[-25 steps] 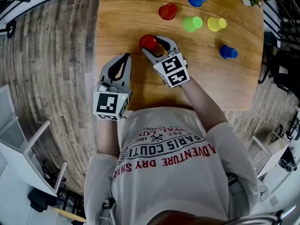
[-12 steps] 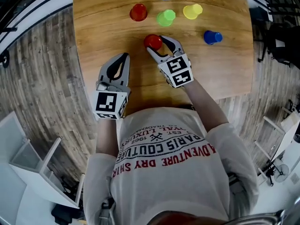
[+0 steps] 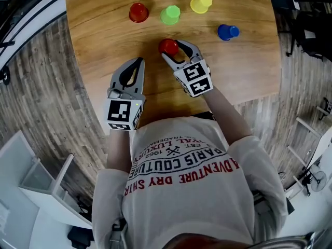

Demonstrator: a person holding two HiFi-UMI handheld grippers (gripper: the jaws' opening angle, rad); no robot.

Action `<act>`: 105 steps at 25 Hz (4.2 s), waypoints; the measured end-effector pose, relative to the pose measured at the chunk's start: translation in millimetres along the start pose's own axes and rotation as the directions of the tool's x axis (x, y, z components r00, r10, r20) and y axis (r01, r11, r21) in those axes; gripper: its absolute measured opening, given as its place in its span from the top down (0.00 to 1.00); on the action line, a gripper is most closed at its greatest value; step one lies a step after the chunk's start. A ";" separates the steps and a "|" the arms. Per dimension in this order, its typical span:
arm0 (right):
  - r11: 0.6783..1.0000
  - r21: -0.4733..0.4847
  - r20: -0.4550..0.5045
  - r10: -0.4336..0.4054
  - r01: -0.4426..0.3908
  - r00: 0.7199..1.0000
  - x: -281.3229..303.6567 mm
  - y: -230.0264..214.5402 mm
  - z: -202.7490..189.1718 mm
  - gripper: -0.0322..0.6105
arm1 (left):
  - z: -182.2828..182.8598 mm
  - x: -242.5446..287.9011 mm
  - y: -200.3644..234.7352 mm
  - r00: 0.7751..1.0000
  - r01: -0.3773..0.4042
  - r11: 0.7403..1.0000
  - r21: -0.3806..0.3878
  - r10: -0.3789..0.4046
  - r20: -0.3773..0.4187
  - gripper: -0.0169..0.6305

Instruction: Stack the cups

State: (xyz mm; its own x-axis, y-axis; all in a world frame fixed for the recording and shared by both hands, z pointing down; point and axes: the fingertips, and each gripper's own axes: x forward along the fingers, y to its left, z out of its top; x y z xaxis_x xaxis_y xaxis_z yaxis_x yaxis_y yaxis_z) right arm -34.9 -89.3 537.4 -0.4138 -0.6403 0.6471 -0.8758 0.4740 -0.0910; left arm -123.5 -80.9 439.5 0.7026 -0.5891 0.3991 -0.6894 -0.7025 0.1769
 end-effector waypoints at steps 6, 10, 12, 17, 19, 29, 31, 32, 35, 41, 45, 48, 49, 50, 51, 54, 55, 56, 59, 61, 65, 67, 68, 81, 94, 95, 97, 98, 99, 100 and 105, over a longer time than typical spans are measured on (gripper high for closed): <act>0.999 -0.007 0.025 0.033 -0.033 0.999 -4.2 3.5 6.1 0.51 | -1.3 1.4 -1.9 1.000 0.002 1.000 -0.007 -0.002 -0.011 0.95; 0.999 -0.017 0.097 0.030 -0.029 0.995 -19.1 -1.1 32.8 0.49 | 2.6 2.6 -0.4 1.000 -0.009 1.000 -0.010 0.009 0.000 0.95; 1.000 -0.021 0.127 0.024 -0.021 0.992 -26.1 -7.7 45.7 0.49 | 6.7 2.2 1.1 1.000 -0.026 0.999 -0.019 0.026 0.014 0.95; 1.000 -0.020 0.158 0.002 0.001 0.987 -35.4 -34.8 63.9 0.49 | 14.4 4.9 -4.7 0.998 -0.061 0.998 -0.034 0.062 0.028 0.95; 1.000 -0.023 0.149 0.015 -0.011 0.989 -30.7 -44.8 65.7 0.49 | 16.3 7.4 -7.4 0.995 -0.089 0.995 -0.038 0.090 0.030 0.95; 0.997 -0.050 0.096 0.071 -0.066 0.993 14.4 -80.5 71.4 0.49 | 19.9 24.4 -9.9 0.982 -0.183 0.980 -0.074 0.186 0.034 0.95; 0.996 -0.051 0.090 0.079 -0.074 0.993 22.3 -84.3 70.9 0.49 | 19.9 25.1 -11.2 0.980 -0.194 0.978 -0.075 0.197 0.035 0.95; 0.996 -0.050 0.087 0.083 -0.079 0.993 26.0 -85.8 70.3 0.49 | 19.7 25.6 -11.4 0.979 -0.200 0.977 -0.075 0.203 0.034 0.95; 0.995 -0.048 0.078 0.093 -0.090 0.993 38.5 -89.4 69.9 0.49 | 19.3 27.3 -8.5 0.975 -0.218 0.973 -0.080 0.221 0.033 0.95; 0.997 -0.032 0.051 0.067 -0.065 0.996 53.9 -94.4 65.9 0.54 | 15.8 23.4 -3.7 0.969 -0.244 0.967 -0.073 0.246 0.019 0.95; 0.997 -0.053 0.053 0.065 -0.062 0.996 45.2 -91.9 65.2 0.57 | 15.4 19.4 -4.2 0.968 -0.246 0.967 -0.072 0.248 0.021 0.95; 0.996 -0.062 0.071 0.060 -0.056 0.996 29.0 -89.4 65.4 0.57 | 17.5 18.7 -8.9 0.973 -0.225 0.972 -0.060 0.227 0.028 0.95; 0.997 -0.064 0.078 0.057 -0.052 0.995 22.7 -89.4 65.4 0.57 | 19.3 19.5 -10.8 0.975 -0.216 0.975 -0.054 0.218 0.032 0.95; 0.997 -0.064 0.083 0.053 -0.048 0.995 16.3 -89.7 64.6 0.57 | 21.3 20.6 -13.2 0.977 -0.206 0.977 -0.048 0.208 0.036 0.95; 0.997 -0.064 0.087 0.047 -0.042 0.995 10.0 -89.9 63.1 0.57 | 23.4 21.7 -16.0 0.980 -0.195 0.980 -0.041 0.197 0.041 0.95; 0.998 -0.062 0.096 0.022 -0.016 0.995 -6.9 -89.6 54.5 0.57 | 28.0 23.6 -25.1 0.986 -0.161 0.987 -0.020 0.161 0.051 0.95; 0.998 -0.060 0.097 0.013 -0.007 0.995 -11.8 -88.5 50.6 0.57 | 28.4 23.3 -27.9 0.987 -0.150 0.989 -0.013 0.151 0.051 0.95; 0.998 -0.056 0.096 0.005 0.001 0.995 -16.1 -87.0 46.4 0.57 | 28.4 22.5 -30.4 0.989 -0.140 0.990 -0.005 0.141 0.050 0.95; 0.999 -0.035 0.088 -0.014 0.018 0.996 -26.4 -82.4 31.9 0.57 | 26.4 20.0 -36.4 0.992 -0.116 0.993 0.013 0.116 0.044 0.95; 1.000 -0.020 0.078 -0.022 0.023 0.997 -31.2 -79.4 20.5 0.57 | 24.7 18.8 -40.8 0.994 -0.100 0.995 0.018 0.099 0.041 0.95; 0.999 0.007 0.067 -0.039 0.038 0.997 -36.4 -72.5 2.3 0.58 | 19.4 15.0 -47.3 0.997 -0.070 0.997 0.032 0.069 0.030 0.95; 0.998 0.022 0.064 -0.052 0.051 0.997 -37.6 -70.4 -2.4 0.57 | 16.2 12.1 -48.2 0.998 -0.063 0.997 0.034 0.063 0.025 0.95; 0.998 0.028 0.063 -0.056 0.054 0.996 -37.5 -69.3 -3.9 0.57 | 14.5 10.5 -48.2 0.998 -0.061 0.998 0.034 0.061 0.024 0.95; 0.994 0.064 0.021 -0.094 0.092 0.995 -34.2 -60.1 -17.4 0.57 | 1.4 -5.2 -39.9 0.999 -0.048 0.999 0.024 0.048 0.015 0.95; 0.974 0.093 0.169 -0.220 0.207 0.961 -93.4 -90.2 13.0 0.54 | 27.2 22.4 -64.9 0.998 0.057 0.997 0.046 -0.058 0.037 0.95; 0.970 0.099 0.164 -0.238 0.224 0.957 -98.5 -98.6 11.0 0.54 | 28.9 27.2 -69.5 0.997 0.070 0.996 0.047 -0.072 0.038 0.95; 0.960 0.114 0.153 -0.272 0.256 0.950 -108.9 -116.9 5.5 0.54 | 32.2 38.7 -80.1 0.994 0.101 0.994 0.049 -0.103 0.039 0.95; 0.955 0.122 0.148 -0.286 0.269 0.947 -114.0 -125.5 3.1 0.54 | 33.9 44.4 -85.2 0.993 0.113 0.992 0.050 -0.115 0.040 0.95; 0.951 0.130 0.146 -0.297 0.279 0.944 -118.7 -133.4 1.0 0.54 | 35.6 49.7 -89.9 0.992 0.121 0.991 0.051 -0.123 0.041 0.95; 0.948 0.137 0.143 -0.306 0.287 0.941 -122.9 -140.5 -1.0 0.54 | 37.3 54.6 -93.9 0.991 0.125 0.991 0.053 -0.128 0.042 0.95; 0.934 0.161 0.120 -0.339 0.319 0.933 -133.1 -174.7 -12.4 0.54 | 44.7 78.5 -109.2 0.989 0.138 0.989 0.051 -0.140 0.040 0.95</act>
State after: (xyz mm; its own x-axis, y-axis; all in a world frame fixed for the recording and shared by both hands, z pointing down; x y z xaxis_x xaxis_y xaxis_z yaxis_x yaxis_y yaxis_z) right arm 176.3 -79.4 476.6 -0.1186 -0.8309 0.5436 -0.9900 0.1411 -0.0005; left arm 14.8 -68.3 411.3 0.7987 -0.5002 0.3344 -0.5759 -0.7965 0.1842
